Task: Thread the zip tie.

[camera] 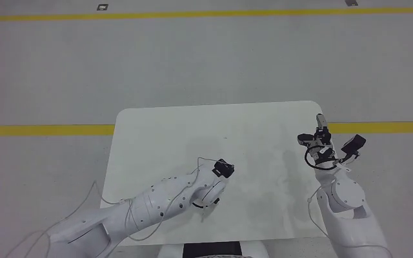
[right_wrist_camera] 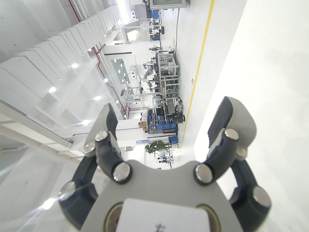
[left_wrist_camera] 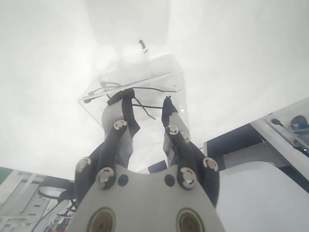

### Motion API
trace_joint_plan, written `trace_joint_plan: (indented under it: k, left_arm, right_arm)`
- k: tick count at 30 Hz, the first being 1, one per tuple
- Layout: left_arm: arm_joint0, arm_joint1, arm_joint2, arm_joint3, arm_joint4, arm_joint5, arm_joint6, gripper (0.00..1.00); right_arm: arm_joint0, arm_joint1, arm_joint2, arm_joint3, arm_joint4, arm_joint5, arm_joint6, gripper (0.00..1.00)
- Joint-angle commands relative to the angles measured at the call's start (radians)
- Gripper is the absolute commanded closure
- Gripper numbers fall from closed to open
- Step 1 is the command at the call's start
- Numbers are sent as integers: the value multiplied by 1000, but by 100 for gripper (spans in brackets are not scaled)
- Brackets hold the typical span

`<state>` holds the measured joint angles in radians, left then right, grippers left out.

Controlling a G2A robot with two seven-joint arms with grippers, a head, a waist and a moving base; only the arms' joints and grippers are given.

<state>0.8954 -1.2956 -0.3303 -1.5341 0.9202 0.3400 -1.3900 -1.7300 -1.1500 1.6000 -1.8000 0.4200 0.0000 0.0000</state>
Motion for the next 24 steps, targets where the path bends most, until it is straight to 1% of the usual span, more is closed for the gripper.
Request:
trace_joint_plan:
  k: [1, 6, 7, 12, 13, 14, 20, 24]
  left_arm:
    - [-2, -1, 4, 9, -4, 0, 0, 73]
    - [-9, -7, 15, 39, 12, 0, 0, 74]
    - [-8, -9, 13, 41, 14, 0, 0, 77]
    - [-1, -18, 3, 58, 30, 0, 0, 84]
    - [0, -20, 3, 60, 32, 0, 0, 87]
    - [0, -22, 2, 61, 33, 0, 0, 99]
    - [5, -30, -5, 68, 46, 0, 0, 100]
    - [4, -28, -12, 51, 54, 0, 0, 100]
  right_arm:
    - [0, 0, 0, 0, 0, 0, 0, 0]
    - [0, 0, 0, 0, 0, 0, 0, 0]
    - [0, 0, 0, 0, 0, 0, 0, 0]
    - [0, 0, 0, 0, 0, 0, 0, 0]
    - [0, 0, 0, 0, 0, 0, 0, 0]
    - [0, 0, 0, 0, 0, 0, 0, 0]
    - [0, 0, 0, 0, 0, 0, 0, 0]
    - [0, 0, 0, 0, 0, 0, 0, 0]
